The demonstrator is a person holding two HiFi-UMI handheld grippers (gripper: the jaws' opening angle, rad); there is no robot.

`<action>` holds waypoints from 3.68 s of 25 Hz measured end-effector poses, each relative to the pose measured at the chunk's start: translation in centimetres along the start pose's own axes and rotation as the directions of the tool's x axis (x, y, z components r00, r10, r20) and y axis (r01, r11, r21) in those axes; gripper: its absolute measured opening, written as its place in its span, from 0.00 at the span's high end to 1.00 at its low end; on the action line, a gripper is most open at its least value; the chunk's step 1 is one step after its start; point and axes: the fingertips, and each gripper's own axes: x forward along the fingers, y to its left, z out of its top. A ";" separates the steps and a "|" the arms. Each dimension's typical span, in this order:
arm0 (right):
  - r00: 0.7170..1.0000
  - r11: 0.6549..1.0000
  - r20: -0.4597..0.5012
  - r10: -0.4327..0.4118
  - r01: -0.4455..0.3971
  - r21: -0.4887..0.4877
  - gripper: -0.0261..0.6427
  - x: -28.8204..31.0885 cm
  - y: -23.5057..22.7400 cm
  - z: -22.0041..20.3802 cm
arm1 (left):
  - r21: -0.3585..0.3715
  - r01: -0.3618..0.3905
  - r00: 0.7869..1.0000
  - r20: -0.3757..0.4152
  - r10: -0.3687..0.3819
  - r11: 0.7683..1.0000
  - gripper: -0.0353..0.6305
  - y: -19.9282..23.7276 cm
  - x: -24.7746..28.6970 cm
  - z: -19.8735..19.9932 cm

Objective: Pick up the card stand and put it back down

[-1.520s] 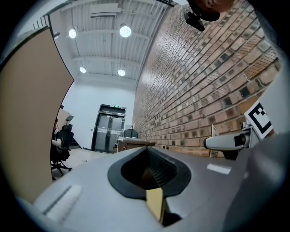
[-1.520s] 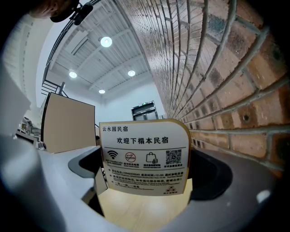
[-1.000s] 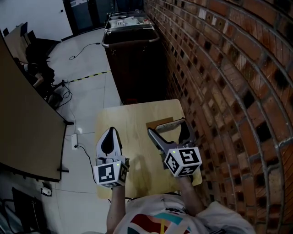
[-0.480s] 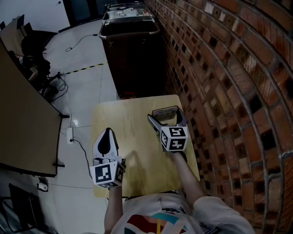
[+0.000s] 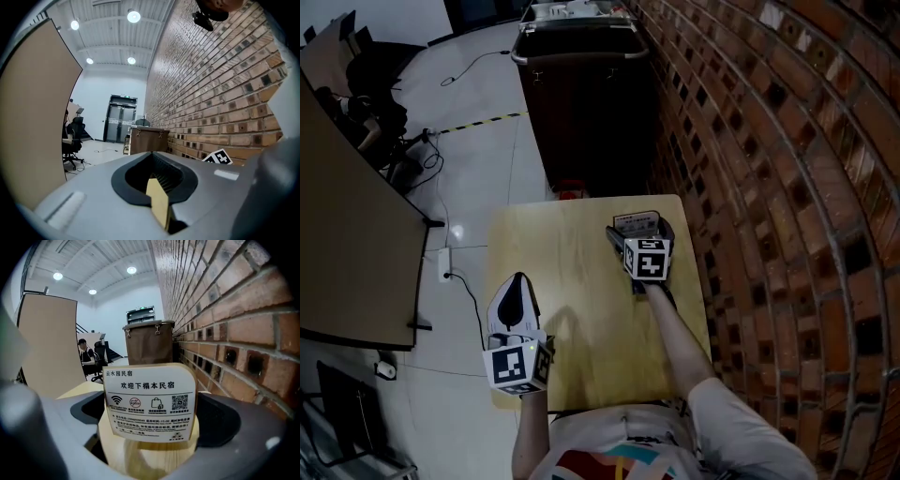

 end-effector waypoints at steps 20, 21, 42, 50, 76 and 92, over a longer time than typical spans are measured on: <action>0.999 0.999 -0.040 -0.011 0.013 0.045 0.10 3.8 -0.4 -2.5 | 0.010 -0.013 0.998 -0.056 0.013 1.000 0.94 0.8 0.6 -1.7; 0.999 0.999 -0.034 -0.009 0.011 0.044 0.10 3.7 -0.4 -2.3 | 0.011 -0.012 0.998 -0.055 0.012 1.000 0.94 0.8 0.6 -1.7; 0.851 0.991 0.515 0.100 -0.131 0.024 0.96 -20.4 3.3 12.8 | 0.013 0.059 0.997 0.051 -0.059 0.998 0.94 -3.0 -1.0 2.0; 0.859 0.981 0.501 0.107 -0.175 0.090 0.96 -25.1 4.8 9.7 | 0.025 0.105 0.989 0.103 -0.108 0.994 0.94 -5.1 -1.9 3.5; 0.865 0.989 0.488 0.119 -0.146 0.017 0.96 -25.9 6.5 9.4 | 0.030 0.104 0.987 0.121 -0.107 0.994 0.94 -5.1 -2.6 4.0; 0.865 0.989 0.489 0.115 -0.145 0.024 0.96 -25.6 6.0 9.6 | 0.028 0.104 0.988 0.109 -0.107 0.994 0.94 -5.2 -2.2 3.6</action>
